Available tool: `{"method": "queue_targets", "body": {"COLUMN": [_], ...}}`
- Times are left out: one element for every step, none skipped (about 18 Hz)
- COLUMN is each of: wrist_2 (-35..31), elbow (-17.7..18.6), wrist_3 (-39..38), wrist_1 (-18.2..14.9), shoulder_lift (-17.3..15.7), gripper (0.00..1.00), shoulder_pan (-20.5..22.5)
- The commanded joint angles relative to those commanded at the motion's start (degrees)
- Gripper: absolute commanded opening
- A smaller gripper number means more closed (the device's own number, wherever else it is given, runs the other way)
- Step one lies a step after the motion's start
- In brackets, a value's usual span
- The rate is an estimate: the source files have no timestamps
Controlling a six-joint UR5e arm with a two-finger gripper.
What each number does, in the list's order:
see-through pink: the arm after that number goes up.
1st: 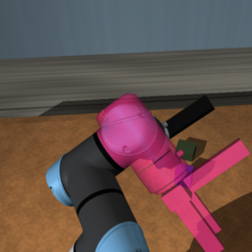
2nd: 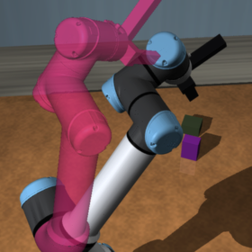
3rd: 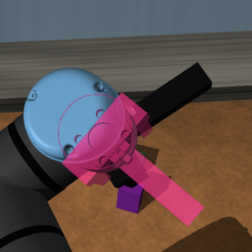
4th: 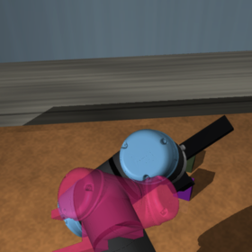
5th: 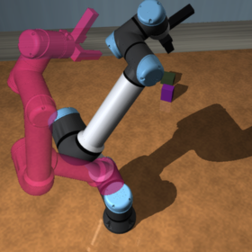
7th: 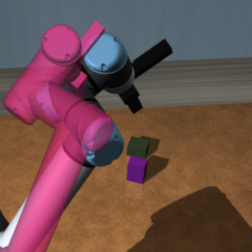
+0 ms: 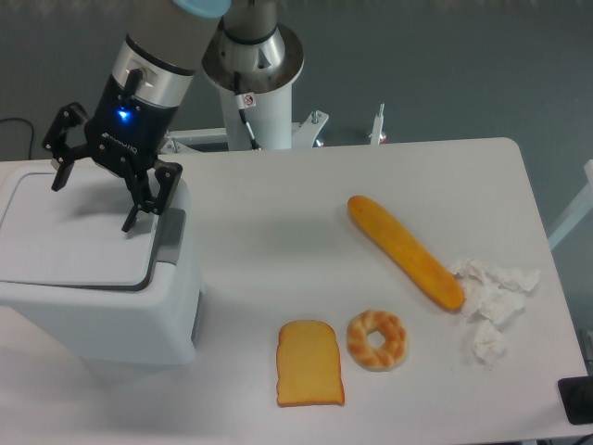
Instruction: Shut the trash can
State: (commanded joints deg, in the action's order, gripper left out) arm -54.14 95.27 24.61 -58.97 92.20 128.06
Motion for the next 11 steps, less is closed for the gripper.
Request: {"method": "queue_targets", "body": {"wrist_2": [0.1, 0.0, 0.1, 0.1, 0.1, 0.2, 0.3, 0.3, 0.3, 0.4, 0.4], "elbow": [0.0, 0.0, 0.0, 0.1, 0.1, 0.1, 0.1, 0.0, 0.0, 0.1, 0.0], "wrist_3": [0.0, 0.0, 0.0, -0.4, -1.6, -3.2, -4.7, -5.3, -5.4, -5.5, -5.5], "wrist_1": [0.1, 0.0, 0.0, -0.1, -0.1, 0.0, 0.0, 0.0, 0.0, 0.0, 0.0], "shoulder_lift": [0.1, 0.1, 0.1, 0.2, 0.3, 0.4, 0.4, 0.4, 0.4, 0.4, 0.4], "gripper": [1.00, 1.00, 1.00, 1.00, 1.00, 1.00, 1.00, 1.00, 1.00, 1.00, 1.00], "shoulder_pan": [-0.1, -0.1, -0.1, -0.1, -0.1, -0.1, 0.0, 0.0, 0.0, 0.0, 0.0]}}
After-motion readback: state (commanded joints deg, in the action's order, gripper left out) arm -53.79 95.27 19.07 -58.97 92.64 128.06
